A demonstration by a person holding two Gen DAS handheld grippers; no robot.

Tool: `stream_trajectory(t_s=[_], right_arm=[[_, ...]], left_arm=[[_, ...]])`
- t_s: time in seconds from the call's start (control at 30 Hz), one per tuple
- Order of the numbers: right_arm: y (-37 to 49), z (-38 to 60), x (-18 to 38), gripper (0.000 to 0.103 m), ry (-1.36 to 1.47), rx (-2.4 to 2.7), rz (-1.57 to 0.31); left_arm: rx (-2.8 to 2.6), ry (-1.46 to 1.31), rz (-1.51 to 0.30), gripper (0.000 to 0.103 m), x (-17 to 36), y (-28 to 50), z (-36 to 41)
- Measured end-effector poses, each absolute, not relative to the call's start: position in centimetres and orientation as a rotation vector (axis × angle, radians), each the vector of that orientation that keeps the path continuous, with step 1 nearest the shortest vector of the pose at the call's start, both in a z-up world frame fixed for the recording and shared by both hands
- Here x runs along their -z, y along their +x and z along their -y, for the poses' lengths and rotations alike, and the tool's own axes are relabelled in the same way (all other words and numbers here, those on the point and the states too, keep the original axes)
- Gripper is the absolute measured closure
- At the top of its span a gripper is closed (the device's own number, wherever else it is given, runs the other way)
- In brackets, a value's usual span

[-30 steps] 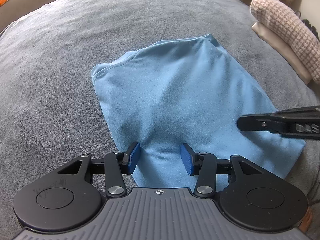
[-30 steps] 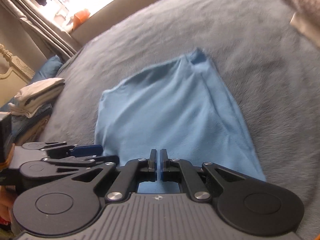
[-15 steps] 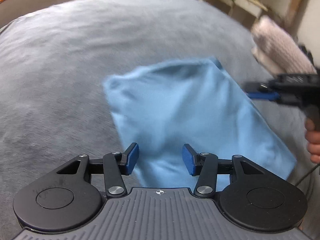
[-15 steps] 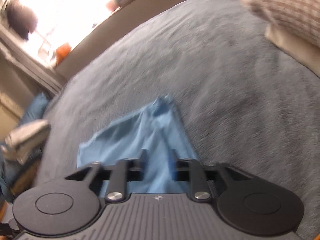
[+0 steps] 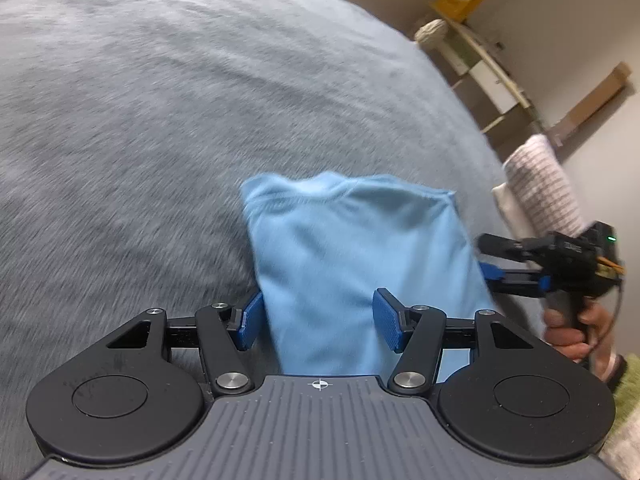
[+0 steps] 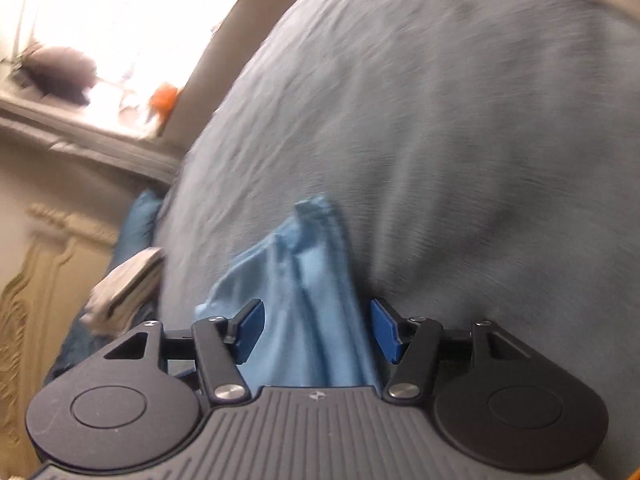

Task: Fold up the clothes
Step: 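Close both grippers on the shirt's folded end and lift it, then carry the folded shirt with both grippers onto the pink-checked clothes stack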

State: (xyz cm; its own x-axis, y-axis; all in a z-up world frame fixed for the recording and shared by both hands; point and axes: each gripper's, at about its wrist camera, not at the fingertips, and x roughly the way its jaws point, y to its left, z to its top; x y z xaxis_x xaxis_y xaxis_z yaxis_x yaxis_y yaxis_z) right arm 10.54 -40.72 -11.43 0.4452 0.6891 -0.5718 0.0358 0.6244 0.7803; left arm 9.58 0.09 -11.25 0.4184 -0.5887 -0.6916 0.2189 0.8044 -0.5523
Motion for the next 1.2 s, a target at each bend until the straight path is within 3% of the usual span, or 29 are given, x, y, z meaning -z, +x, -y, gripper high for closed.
stream_trajectory(t_s=[0.07, 0.13, 0.17, 0.2, 0.23, 0.27, 0.33, 0.5, 0.73, 0.83, 1.03, 1.2], right_arm=[[11.9, 40.0, 11.6, 0.043, 0.815, -0.515, -1.058], [13.0, 38.9, 11.5, 0.048, 0.776, -0.554, -1.064], [13.3, 38.2, 11.2, 0.054, 0.741, -0.562, -1.062], [13.3, 37.7, 10.9, 0.06, 0.705, -0.559, -1.057], [13.2, 37.1, 10.5, 0.077, 0.669, -0.555, -1.051], [13.0, 37.0, 10.1, 0.086, 0.64, -0.545, -1.047], [11.6, 37.0, 9.1, 0.091, 0.609, -0.54, -0.999], [5.7, 37.7, 3.1, 0.092, 0.583, -0.497, -0.792], [-7.8, 46.3, -9.4, 0.092, 0.604, -0.305, -0.437], [-10.5, 50.7, -15.1, 0.092, 0.516, -0.209, -0.333], [-9.7, 60.2, -21.5, 0.092, 0.295, -0.07, -0.244], [-2.6, 66.6, -18.6, 0.092, 0.316, -0.121, -0.27]], left_arm=[[0.546, -0.436, -1.002, 0.05, 11.6, 10.3, -0.1], [0.539, -0.446, -0.98, 0.067, 11.7, 10.5, 0.1], [0.53, -0.448, -0.97, 0.074, 11.6, 10.4, 0.1], [0.521, -0.444, -0.966, 0.089, 11.5, 10.4, 0.3], [0.511, -0.439, -0.961, 0.096, 11.3, 10.3, 0.4], [0.508, -0.441, -0.953, 0.098, 10.9, 10.1, 0.7], [0.514, -0.418, -0.908, 0.1, 9.4, 9.2, 1.6], [0.691, -0.414, -0.817, 0.1, 2.7, 6.6, 4.6], [1.071, -0.375, -0.706, 0.1, -8.8, 5.7, 13.9], [1.184, -0.383, -0.685, 0.1, -11.4, 6.4, 20.1], [1.184, -0.334, -0.618, 0.1, -11.0, 9.6, 31.7], [1.063, -0.297, -0.624, 0.1, -7.7, 13.3, 38.5]])
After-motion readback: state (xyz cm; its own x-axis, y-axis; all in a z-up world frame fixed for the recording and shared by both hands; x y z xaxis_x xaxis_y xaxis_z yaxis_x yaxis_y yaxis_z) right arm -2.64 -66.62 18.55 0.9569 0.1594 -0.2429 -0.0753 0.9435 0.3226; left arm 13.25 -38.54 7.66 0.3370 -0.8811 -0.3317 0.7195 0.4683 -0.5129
